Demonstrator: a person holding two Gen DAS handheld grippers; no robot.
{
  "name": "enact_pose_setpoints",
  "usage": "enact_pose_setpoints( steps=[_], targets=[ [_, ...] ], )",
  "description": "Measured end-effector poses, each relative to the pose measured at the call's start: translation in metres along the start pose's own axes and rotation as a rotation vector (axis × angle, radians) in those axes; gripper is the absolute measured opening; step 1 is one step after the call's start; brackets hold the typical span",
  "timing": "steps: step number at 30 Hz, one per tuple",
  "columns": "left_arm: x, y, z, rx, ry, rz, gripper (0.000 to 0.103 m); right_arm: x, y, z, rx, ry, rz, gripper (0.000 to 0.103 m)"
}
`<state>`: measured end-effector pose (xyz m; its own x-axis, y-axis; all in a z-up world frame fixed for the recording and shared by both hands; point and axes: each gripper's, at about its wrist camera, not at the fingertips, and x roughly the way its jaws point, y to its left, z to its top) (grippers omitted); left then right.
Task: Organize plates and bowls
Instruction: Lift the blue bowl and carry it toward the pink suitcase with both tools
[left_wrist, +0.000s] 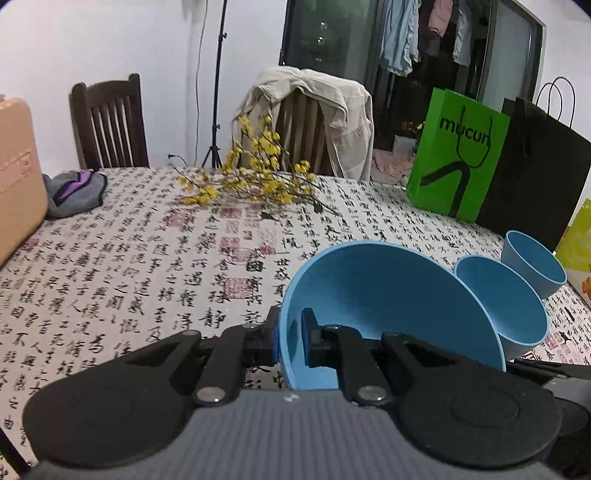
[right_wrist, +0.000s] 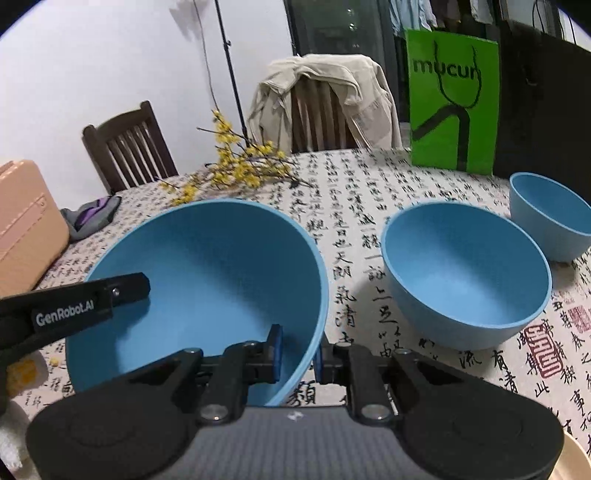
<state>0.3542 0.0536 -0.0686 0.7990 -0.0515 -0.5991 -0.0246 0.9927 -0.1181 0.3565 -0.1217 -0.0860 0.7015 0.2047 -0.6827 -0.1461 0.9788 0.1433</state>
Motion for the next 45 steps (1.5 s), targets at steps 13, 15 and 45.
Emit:
enact_pose_setpoints(
  steps=[13,15,45],
  targets=[
    [-0.034,0.011,-0.008,-0.053,-0.031,0.019,0.011,-0.026,0.011,-0.003,-0.013,-0.049,0.041,0.016],
    [-0.039,0.014,-0.011,-0.064,-0.033,0.024,0.011,-0.029,0.012,-0.004,-0.012,-0.051,0.049,0.016],
    [-0.103,0.071,-0.035,-0.169,-0.1,0.144,0.011,-0.055,0.079,-0.02,-0.107,-0.065,0.176,0.016]
  ],
)
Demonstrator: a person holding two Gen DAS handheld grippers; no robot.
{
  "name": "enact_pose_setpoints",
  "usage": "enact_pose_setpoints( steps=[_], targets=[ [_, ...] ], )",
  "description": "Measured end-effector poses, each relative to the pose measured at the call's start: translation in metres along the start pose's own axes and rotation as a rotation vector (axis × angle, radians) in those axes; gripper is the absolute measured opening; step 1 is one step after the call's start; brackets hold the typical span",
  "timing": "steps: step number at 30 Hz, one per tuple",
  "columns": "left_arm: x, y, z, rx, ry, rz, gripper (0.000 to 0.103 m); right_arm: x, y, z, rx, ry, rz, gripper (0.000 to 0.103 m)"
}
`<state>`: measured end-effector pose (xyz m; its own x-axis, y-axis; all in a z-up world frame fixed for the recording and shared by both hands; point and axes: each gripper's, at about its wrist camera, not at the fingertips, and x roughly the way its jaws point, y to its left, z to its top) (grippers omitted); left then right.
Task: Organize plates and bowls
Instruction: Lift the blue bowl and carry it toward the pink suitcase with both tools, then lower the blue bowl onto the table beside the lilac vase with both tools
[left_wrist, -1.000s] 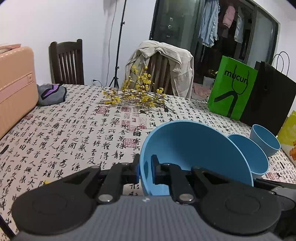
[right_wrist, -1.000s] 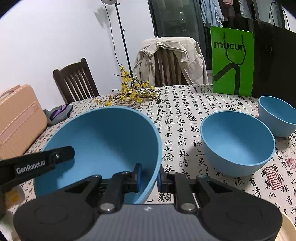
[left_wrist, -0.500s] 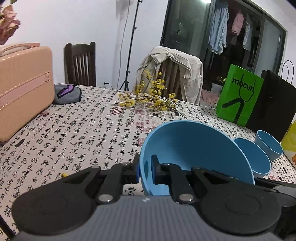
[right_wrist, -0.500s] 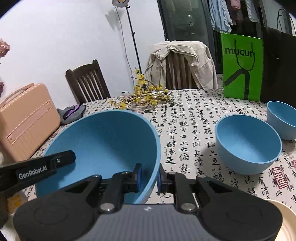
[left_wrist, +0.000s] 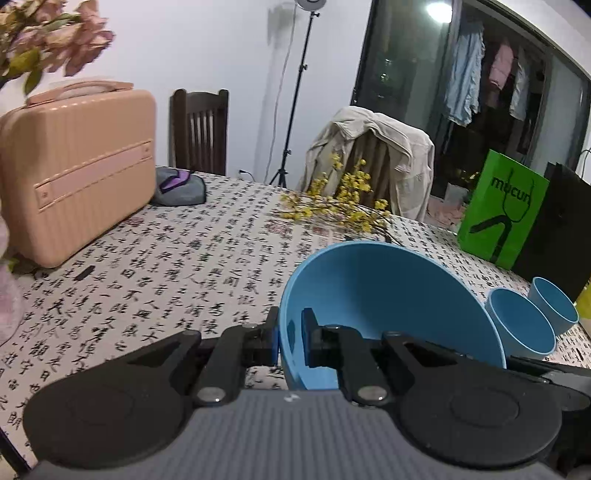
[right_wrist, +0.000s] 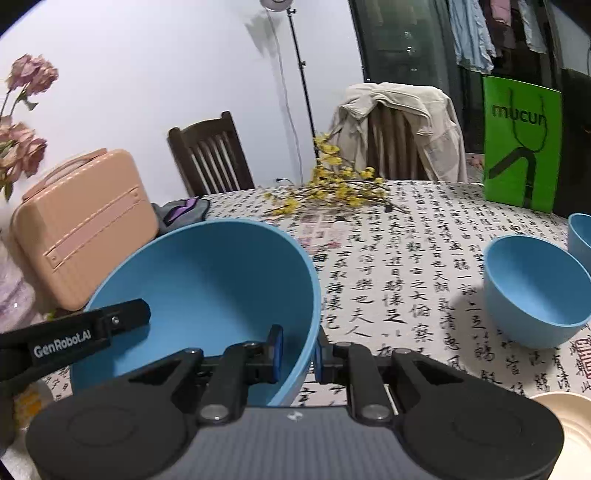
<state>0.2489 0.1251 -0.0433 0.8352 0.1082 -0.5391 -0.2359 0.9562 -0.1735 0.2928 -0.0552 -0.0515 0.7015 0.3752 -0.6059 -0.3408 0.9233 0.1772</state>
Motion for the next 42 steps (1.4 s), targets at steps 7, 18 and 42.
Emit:
enact_pose_setpoints(
  steps=[7,18,42],
  targets=[
    [-0.013,0.018,-0.003,-0.025,-0.019,0.03,0.011,-0.001,0.021,-0.003,-0.022,0.0,0.028,0.016],
    [-0.025,0.049,-0.007,-0.068,-0.025,0.076,0.011,0.005,0.051,-0.007,-0.055,0.02,0.078,0.016],
    [-0.022,0.115,-0.029,-0.176,0.021,0.15,0.011,0.044,0.105,-0.03,-0.119,0.141,0.146,0.016]
  ],
)
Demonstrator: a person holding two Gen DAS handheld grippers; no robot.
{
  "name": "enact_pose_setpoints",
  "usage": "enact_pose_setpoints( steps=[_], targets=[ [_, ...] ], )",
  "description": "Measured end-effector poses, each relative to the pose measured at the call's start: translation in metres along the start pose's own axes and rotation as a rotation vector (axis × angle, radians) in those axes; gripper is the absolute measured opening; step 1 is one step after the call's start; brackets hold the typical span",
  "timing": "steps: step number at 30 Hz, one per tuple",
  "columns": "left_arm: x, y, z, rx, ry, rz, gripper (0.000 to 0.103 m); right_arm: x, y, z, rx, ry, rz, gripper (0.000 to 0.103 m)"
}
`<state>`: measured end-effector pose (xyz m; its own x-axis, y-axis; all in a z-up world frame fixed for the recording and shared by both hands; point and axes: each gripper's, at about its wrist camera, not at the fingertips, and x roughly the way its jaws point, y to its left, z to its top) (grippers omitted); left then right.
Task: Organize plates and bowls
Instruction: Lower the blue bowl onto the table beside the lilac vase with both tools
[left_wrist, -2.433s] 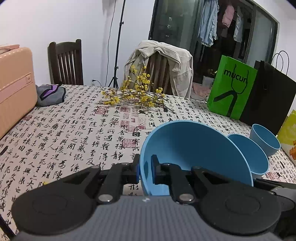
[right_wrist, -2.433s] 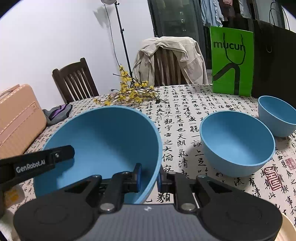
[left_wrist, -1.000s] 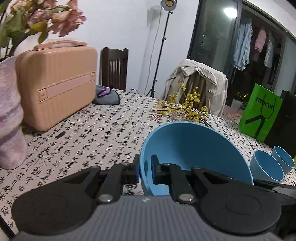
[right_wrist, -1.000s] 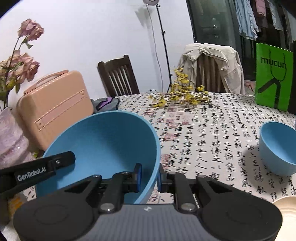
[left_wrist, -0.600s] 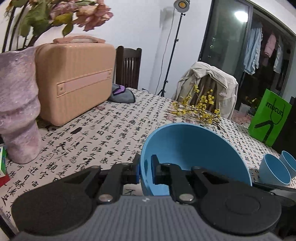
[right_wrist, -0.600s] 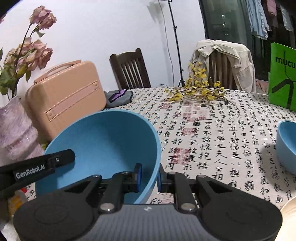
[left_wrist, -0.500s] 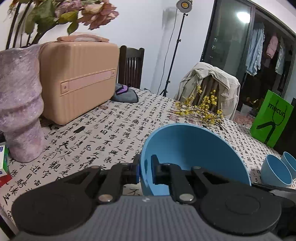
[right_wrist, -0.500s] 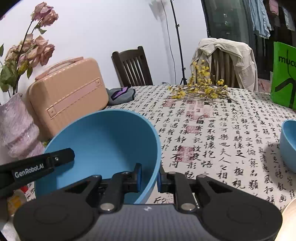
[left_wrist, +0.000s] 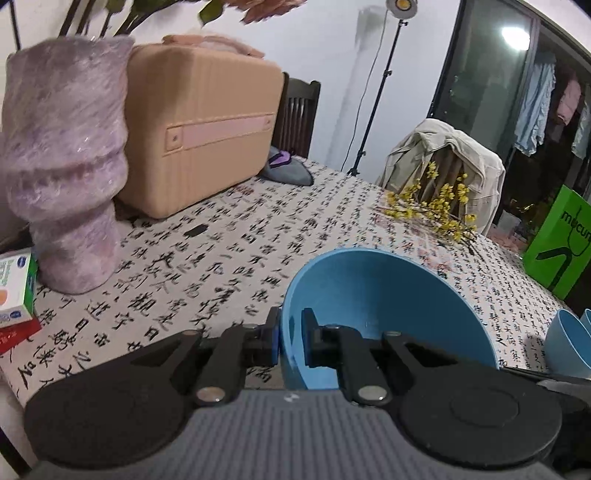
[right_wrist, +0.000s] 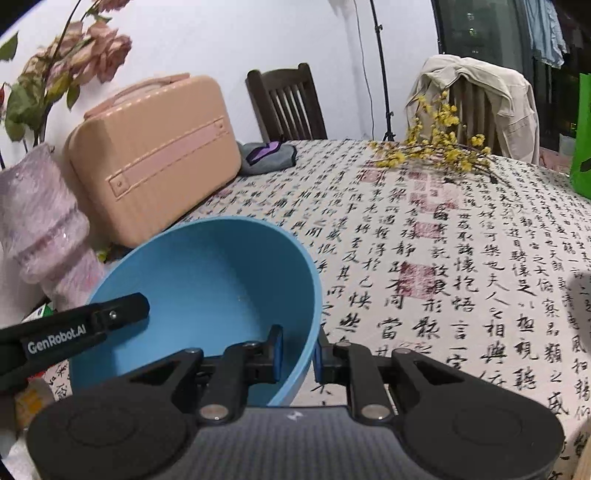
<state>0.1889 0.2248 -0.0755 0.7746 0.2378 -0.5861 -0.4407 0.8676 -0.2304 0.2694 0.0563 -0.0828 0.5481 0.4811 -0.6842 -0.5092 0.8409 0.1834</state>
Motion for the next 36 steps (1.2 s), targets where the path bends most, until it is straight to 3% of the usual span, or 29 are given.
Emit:
enact_pose_setpoints(
  steps=[17,36],
  targets=[
    [0.012,0.026,-0.011,-0.041,0.036,0.03,0.011,0.022,0.019,-0.009,-0.029,0.061,0.011,0.016],
    [0.022,0.03,-0.023,-0.034,0.051,0.04,0.011,0.033,0.021,-0.02,-0.062,0.079,-0.002,0.016]
  ],
)
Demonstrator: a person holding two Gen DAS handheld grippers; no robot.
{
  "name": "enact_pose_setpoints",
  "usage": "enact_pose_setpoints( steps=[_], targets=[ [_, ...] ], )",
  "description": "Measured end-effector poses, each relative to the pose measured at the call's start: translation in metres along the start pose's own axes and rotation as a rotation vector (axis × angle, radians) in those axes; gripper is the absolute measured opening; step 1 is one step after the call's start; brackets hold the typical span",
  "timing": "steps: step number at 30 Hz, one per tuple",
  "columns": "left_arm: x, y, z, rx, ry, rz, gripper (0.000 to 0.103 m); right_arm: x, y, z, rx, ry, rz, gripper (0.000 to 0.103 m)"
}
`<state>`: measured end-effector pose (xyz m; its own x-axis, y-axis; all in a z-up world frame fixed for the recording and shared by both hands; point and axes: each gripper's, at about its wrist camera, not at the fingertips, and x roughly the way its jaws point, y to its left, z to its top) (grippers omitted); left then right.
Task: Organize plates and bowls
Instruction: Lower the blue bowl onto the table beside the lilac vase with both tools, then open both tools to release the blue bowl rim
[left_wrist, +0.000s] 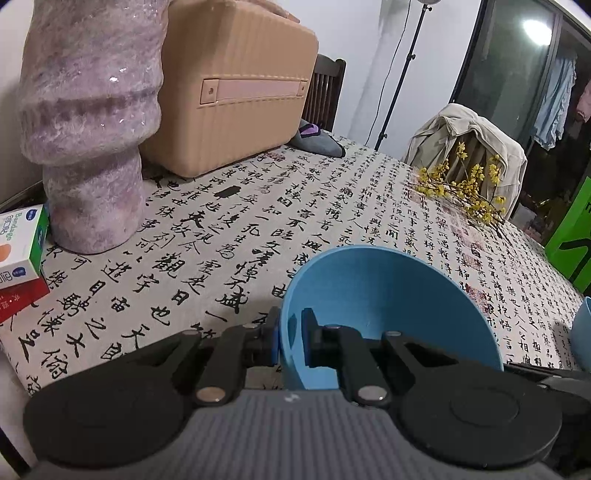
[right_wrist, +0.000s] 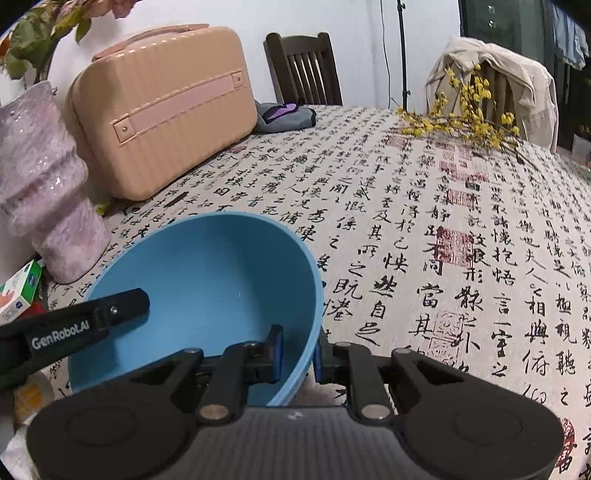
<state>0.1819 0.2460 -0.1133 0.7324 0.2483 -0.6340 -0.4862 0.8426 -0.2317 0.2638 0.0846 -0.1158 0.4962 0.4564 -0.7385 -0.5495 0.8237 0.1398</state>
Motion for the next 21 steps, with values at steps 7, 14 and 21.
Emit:
enact_pose_setpoints(
  steps=[7,14,21],
  targets=[
    [-0.003,-0.002,-0.008,0.031,-0.057,-0.002,0.012,-0.002,0.001,-0.005,-0.022,-0.042,-0.004,0.016],
    [-0.004,-0.001,-0.015,0.052,-0.099,0.01,0.012,-0.007,0.004,-0.008,-0.052,-0.092,-0.001,0.018],
    [-0.013,0.0,-0.017,0.062,-0.158,0.025,0.023,-0.018,0.003,-0.01,-0.059,-0.163,0.0,0.027]
  ],
)
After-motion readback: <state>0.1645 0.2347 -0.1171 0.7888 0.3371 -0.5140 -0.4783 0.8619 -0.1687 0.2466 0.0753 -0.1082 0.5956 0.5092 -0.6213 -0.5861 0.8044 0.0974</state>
